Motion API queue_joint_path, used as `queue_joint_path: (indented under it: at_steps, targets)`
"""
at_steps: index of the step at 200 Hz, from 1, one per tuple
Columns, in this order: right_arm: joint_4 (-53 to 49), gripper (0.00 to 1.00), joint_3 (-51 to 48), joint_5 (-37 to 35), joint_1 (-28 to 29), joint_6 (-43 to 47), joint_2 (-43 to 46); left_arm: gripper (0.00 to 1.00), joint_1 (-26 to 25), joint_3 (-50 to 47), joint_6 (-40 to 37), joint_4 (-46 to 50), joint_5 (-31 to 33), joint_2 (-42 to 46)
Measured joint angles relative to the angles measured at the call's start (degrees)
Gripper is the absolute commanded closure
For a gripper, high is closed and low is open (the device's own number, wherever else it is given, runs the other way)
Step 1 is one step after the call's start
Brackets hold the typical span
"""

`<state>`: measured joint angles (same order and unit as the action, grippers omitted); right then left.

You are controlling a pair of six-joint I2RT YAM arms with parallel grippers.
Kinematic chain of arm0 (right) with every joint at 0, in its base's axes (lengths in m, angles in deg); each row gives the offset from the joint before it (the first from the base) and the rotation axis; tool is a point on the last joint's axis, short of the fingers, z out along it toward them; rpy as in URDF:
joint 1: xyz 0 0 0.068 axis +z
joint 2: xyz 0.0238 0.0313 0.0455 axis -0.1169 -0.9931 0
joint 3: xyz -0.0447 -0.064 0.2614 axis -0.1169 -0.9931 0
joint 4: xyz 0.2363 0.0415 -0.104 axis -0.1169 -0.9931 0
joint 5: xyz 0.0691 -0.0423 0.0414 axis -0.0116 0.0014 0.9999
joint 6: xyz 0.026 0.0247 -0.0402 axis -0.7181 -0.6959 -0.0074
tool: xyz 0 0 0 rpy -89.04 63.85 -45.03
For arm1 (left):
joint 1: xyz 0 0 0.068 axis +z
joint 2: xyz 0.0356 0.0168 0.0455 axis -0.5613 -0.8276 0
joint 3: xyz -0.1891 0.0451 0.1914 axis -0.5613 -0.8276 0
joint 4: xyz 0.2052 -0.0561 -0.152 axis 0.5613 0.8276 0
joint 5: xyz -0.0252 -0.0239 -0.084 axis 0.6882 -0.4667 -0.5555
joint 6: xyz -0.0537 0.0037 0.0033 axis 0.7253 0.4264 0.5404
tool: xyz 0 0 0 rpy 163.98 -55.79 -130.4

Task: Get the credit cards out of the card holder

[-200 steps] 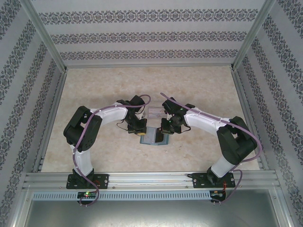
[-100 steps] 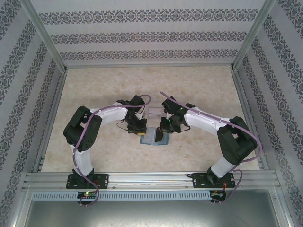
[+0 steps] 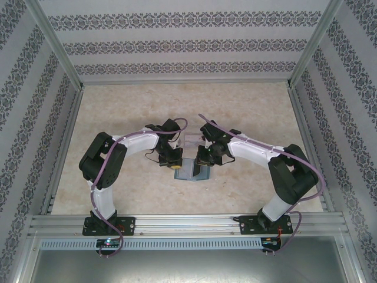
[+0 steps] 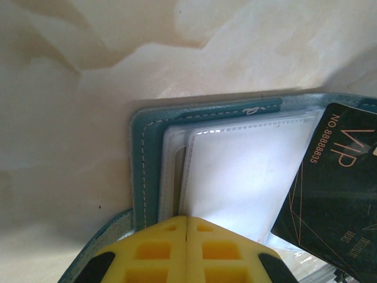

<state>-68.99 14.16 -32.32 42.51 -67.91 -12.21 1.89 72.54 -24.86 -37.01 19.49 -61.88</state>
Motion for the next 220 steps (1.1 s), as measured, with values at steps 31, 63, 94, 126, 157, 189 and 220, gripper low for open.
queue_joint_path:
  at_steps: [31, 63, 94, 126, 157, 189, 220]
  targets:
    - [0.07, 0.88, 0.0, 0.39, 0.11, 0.0, -0.17, 1.0, -0.02, 0.09, 0.0, 0.13, 0.0, -0.04]
    - [0.13, 0.95, 0.0, 0.48, 0.11, -0.33, -0.39, 1.0, -0.02, 0.09, -0.02, 0.13, 0.02, -0.04]
    - [0.22, 0.96, 0.74, 0.5, 0.11, -0.24, -0.9, 1.0, -0.02, 0.0, 0.0, 0.11, 0.04, -0.04]
    - [0.02, 0.97, 2.43, 0.9, 0.11, 0.22, -2.38, 1.0, 0.0, -0.98, 0.02, 0.02, 0.52, 0.85]
    - [0.0, 0.98, 4.24, 1.57, 0.7, 0.5, -4.02, 1.0, 0.0, -2.1, 0.04, 0.37, 1.99, 2.1]
    - [-0.13, 0.98, 4.96, 1.81, 0.85, 0.68, -4.63, 1.0, 0.0, -2.23, 0.07, 1.09, 3.08, 2.54]
    - [-0.42, 0.99, 4.98, 1.73, 0.85, 1.2, -4.48, 1.0, 0.0, -2.23, 0.04, 1.16, 3.23, 2.54]
